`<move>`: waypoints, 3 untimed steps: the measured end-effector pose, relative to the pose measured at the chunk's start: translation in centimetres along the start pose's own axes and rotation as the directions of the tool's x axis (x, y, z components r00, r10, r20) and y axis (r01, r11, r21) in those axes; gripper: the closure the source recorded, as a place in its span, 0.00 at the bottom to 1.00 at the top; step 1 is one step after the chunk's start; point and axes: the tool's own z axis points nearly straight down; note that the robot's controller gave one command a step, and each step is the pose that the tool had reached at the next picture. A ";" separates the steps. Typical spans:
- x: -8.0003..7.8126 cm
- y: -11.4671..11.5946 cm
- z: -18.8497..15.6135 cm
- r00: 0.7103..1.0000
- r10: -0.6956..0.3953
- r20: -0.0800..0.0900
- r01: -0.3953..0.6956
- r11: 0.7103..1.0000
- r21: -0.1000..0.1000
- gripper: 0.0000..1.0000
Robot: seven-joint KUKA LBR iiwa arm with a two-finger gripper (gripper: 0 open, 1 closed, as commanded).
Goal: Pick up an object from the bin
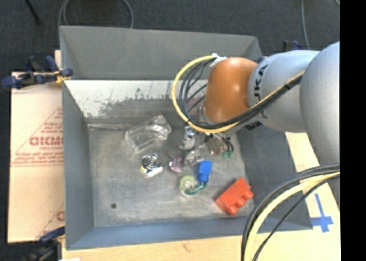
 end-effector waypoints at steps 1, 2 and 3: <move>-0.4 0.0 0.0 0.964 0.266 -0.007 -0.266 0.964 0.002 1.00; -2.6 -1.4 -11.6 0.977 0.214 0.008 -0.214 0.977 -0.001 1.00; -4.5 -3.6 -30.4 1.000 -0.023 0.010 0.023 1.000 0.001 1.00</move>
Offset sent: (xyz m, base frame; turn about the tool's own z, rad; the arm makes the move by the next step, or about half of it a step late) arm -0.0004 0.0056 -0.0107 0.2702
